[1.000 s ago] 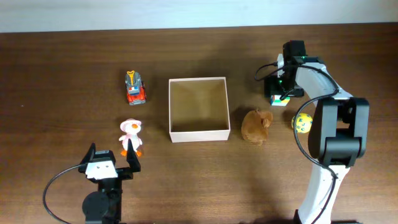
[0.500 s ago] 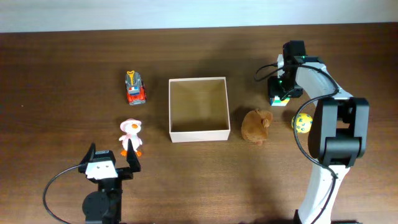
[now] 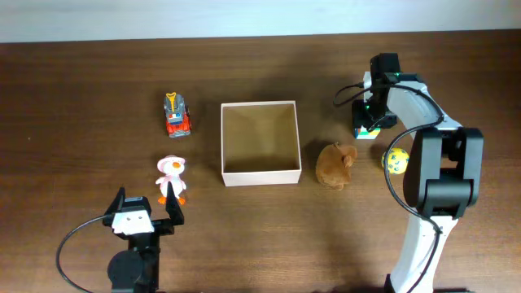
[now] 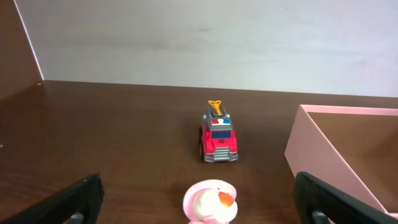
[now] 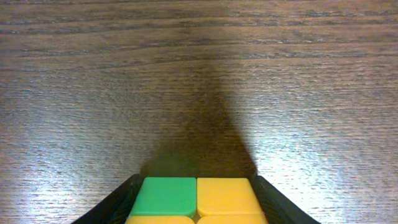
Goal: Pack container
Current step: 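Close the right gripper on the colour cube and lift it, then carry the colour cube left over the box with the right gripper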
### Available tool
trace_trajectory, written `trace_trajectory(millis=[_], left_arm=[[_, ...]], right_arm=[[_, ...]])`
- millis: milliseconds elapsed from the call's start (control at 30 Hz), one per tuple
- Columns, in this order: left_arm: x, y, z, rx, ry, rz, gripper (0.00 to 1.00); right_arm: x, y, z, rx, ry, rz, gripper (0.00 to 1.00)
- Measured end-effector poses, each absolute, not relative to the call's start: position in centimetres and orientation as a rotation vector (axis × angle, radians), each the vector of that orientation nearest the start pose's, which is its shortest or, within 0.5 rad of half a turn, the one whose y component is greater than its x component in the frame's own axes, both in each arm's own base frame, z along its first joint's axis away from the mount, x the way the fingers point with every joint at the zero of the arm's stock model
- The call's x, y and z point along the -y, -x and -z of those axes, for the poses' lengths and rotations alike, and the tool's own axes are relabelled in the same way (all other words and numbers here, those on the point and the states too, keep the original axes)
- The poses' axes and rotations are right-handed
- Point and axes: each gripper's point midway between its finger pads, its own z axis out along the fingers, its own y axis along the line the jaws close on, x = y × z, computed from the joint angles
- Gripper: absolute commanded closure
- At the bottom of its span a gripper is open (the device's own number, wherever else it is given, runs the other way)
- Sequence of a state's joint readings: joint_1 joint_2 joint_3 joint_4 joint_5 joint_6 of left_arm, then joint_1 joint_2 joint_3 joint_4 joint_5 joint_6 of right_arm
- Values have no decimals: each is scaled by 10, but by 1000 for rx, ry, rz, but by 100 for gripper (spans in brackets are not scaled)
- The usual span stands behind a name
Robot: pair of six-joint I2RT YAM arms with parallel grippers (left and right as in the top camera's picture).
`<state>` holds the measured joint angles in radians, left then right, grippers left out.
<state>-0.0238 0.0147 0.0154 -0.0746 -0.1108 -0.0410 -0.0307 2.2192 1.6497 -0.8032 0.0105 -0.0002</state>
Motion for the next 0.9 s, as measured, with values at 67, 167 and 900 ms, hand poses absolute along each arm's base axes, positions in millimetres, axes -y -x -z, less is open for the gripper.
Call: trace_trajectory(millis=[67, 167, 900], left_arm=[[-13, -246, -160, -1641, 99, -42, 1], [-13, -246, -160, -1641, 99, -42, 1], [-13, -246, -160, -1641, 99, -42, 1]], right_arm=[[16, -466, -2, -2943, -47, 21, 50], [17, -464, -2, -2954, -48, 25, 50], [5, -487, -85, -2916, -7, 35, 50]])
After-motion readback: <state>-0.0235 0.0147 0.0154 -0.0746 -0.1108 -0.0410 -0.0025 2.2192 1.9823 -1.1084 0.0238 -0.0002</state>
